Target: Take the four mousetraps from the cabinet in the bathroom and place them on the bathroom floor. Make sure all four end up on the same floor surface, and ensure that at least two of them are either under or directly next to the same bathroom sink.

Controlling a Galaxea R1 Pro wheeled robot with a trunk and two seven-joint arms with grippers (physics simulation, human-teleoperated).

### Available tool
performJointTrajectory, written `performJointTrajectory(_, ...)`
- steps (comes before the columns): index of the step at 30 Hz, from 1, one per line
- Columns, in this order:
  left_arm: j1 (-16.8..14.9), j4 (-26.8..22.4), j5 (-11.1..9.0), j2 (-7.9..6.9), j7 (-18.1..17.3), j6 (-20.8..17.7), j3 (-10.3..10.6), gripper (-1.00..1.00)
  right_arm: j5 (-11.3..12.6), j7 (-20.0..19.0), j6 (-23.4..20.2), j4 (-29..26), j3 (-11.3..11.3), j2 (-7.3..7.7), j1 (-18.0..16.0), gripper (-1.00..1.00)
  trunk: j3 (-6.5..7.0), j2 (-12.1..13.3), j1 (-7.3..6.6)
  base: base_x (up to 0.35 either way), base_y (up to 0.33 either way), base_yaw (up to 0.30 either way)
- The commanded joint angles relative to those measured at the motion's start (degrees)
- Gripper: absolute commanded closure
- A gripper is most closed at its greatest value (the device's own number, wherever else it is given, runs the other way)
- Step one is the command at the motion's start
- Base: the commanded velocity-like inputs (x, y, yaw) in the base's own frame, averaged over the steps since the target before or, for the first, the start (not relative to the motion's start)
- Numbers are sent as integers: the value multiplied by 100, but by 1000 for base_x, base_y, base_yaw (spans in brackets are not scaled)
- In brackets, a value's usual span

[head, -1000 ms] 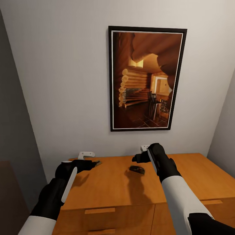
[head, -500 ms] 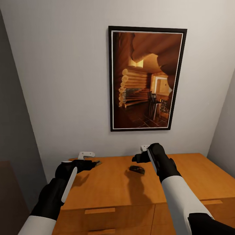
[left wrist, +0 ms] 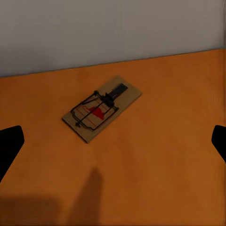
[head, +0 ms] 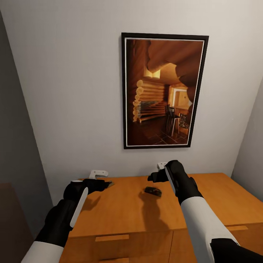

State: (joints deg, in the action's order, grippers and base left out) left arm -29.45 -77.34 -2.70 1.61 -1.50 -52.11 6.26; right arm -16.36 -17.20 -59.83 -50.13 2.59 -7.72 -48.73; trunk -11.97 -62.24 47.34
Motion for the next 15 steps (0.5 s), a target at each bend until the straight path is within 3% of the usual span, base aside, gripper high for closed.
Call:
performJointTrajectory(1,-4,-6,-25,2,3,-27,5,-100,-60,-54,-17,-5,23,-6,-5,-100,10,36,-22,0,0,0)
performJointTrajectory(11,-6,-9,-28,6,1,-27,29,-100,-60,-55,-17,-2,16,-2,-5,-100,190,437,-242,0,0,0)
performJointTrajectory(15,-6,-9,-28,6,1,-27,30,-100,-54,-52,-17,3,15,-1,-5,-100,190,437,-242,0,0,0)
